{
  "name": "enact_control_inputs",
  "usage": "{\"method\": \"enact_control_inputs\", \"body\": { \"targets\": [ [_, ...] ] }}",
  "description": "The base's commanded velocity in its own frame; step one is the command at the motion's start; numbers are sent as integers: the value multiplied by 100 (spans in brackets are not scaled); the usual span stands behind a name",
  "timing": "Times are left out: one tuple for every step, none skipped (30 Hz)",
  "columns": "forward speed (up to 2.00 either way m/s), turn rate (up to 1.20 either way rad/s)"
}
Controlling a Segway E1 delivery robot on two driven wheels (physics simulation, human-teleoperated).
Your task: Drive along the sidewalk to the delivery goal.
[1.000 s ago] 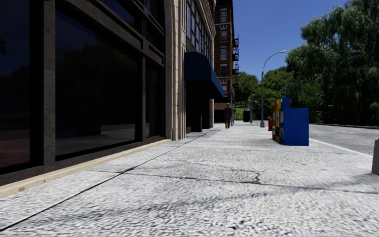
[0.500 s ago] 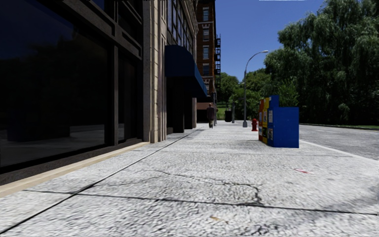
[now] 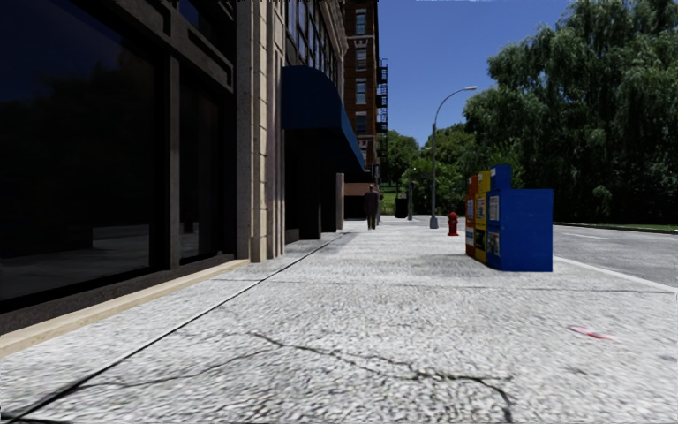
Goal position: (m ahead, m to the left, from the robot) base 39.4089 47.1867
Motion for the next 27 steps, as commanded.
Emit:
{"method": "enact_control_inputs", "body": {
  "targets": [
    [134,-120],
    [134,-108],
    [134,-60],
    [134,-13],
    [134,-3],
    [134,-3],
    [134,0],
    [134,0],
    [134,0],
    [134,0],
    [134,0],
    [134,0],
    [134,0],
    [134,0],
    [134,0],
    [134,0],
    [134,0],
    [134,0],
    [134,-32],
    [134,-120],
    [134,-120],
    [134,-120],
    [134,-120],
    [134,-40],
    [134,0],
    [134,0],
    [134,0]
  ]
}}
